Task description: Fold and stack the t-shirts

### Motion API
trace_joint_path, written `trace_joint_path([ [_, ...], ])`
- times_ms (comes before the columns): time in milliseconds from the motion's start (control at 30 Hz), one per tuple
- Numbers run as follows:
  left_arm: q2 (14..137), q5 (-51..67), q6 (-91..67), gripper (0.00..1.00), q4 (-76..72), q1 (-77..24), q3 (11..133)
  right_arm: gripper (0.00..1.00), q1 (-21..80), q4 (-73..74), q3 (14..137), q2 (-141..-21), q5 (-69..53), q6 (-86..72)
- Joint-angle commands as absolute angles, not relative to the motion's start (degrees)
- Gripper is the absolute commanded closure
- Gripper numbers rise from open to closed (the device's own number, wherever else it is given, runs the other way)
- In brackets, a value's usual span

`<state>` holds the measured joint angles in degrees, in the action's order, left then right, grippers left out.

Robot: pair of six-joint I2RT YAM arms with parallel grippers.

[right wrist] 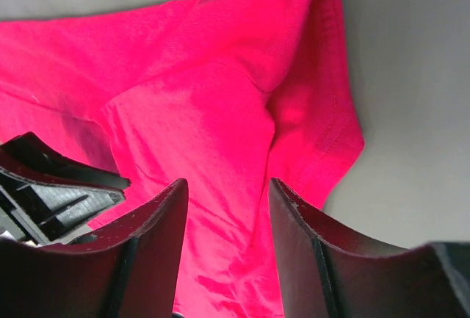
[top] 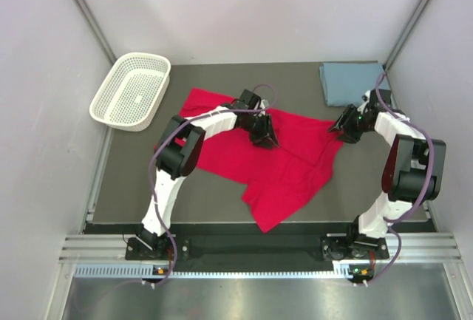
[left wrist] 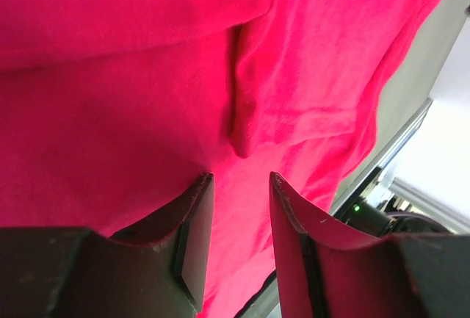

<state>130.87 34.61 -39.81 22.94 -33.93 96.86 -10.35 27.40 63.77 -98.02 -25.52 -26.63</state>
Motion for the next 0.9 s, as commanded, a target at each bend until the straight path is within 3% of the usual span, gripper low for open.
trace_joint_path([
  [0,131.39,33.75,-41.04,0.59,20.04,-34.72,100.28,0.52,-10.02,24.96,64.51,-99.05,-25.31,-25.93],
  [700,134.91,31.20,-41.40,0.66,21.62,-35.33,104.06,0.52,-12.57,23.91,66.80,-102.30,-26.28,-26.72],
  [800,135.26,31.81,-41.40,0.73,21.80,-35.33,104.50,0.52,-12.66,23.64,67.06,-102.83,-26.37,-26.89],
  [867,135.26,32.25,-41.22,0.86,21.71,-35.33,104.59,0.53,-13.00,22.59,66.97,-102.92,-26.63,-27.24],
])
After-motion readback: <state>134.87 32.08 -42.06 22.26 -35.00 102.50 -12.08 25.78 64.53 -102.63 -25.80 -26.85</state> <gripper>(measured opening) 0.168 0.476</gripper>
